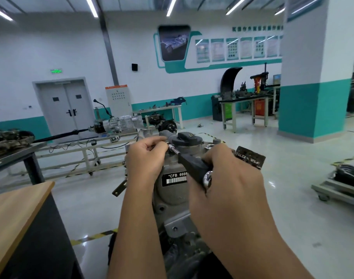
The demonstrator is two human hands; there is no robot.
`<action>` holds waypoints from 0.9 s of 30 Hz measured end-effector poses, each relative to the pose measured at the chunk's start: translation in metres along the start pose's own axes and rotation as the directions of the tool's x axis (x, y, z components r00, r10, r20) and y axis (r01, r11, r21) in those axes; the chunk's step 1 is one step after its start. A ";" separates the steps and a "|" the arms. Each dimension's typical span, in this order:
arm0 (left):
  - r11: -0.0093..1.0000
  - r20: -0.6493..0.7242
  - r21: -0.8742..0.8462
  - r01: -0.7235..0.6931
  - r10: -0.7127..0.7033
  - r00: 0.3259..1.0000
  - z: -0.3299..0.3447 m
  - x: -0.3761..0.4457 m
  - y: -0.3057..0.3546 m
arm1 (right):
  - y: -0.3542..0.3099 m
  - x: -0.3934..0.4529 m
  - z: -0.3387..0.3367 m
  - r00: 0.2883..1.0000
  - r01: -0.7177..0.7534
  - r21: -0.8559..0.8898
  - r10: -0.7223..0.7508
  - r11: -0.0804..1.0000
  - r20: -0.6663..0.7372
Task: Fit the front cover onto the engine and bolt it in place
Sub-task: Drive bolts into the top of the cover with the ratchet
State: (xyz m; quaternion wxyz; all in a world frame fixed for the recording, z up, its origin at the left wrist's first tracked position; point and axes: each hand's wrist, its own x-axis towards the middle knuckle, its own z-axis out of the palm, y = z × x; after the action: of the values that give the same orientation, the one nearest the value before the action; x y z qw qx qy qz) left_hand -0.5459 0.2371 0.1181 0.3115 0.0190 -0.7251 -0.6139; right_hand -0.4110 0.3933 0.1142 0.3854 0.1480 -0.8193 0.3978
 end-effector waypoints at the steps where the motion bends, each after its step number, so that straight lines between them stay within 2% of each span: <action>1: 1.000 0.001 -0.002 0.007 -0.007 1.000 0.000 0.000 0.001 | 0.001 0.001 -0.001 1.000 -0.007 -0.032 0.006 0.999 -0.015; 5: 1.000 0.000 -0.024 -0.003 0.003 1.000 0.000 -0.002 0.004 | 0.001 0.006 -0.007 0.991 -0.126 -0.091 0.122 0.988 -0.048; 9: 1.000 0.014 -0.021 -0.003 0.003 1.000 -0.003 -0.003 0.006 | 0.001 0.009 -0.008 0.986 -0.169 0.026 0.169 0.985 -0.003; 12: 1.000 0.014 0.005 -0.008 0.008 1.000 -0.003 -0.002 0.007 | 0.003 0.007 -0.008 0.990 -0.142 -0.056 0.142 0.988 -0.010; 16: 1.000 0.038 0.030 -0.009 0.008 0.999 -0.005 -0.003 0.008 | -0.002 0.005 -0.008 0.971 -0.210 -0.182 0.226 0.961 0.074; 18: 0.999 0.043 0.048 -0.007 0.005 0.999 -0.005 -0.003 0.008 | -0.006 0.006 -0.009 0.963 -0.225 -0.172 0.246 0.959 0.108; 21: 0.998 0.042 0.064 0.009 -0.012 0.999 -0.005 -0.004 0.010 | -0.010 0.005 -0.013 0.966 -0.209 -0.077 0.219 0.975 0.141; 24: 0.997 0.033 0.070 0.011 -0.013 0.999 -0.004 -0.004 0.011 | -0.011 0.004 -0.017 0.974 -0.134 -0.189 0.164 0.973 0.156; 27: 0.997 0.026 0.080 0.000 -0.002 1.000 -0.004 -0.005 0.012 | -0.015 0.004 -0.017 0.972 -0.123 -0.244 0.167 0.962 0.168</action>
State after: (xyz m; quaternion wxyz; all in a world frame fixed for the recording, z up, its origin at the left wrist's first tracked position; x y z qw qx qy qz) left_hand -0.5360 0.2381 0.1268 0.3008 0.0240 -0.7529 -0.5849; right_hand -0.3969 0.3973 0.1322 0.2913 0.0781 -0.9013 0.3109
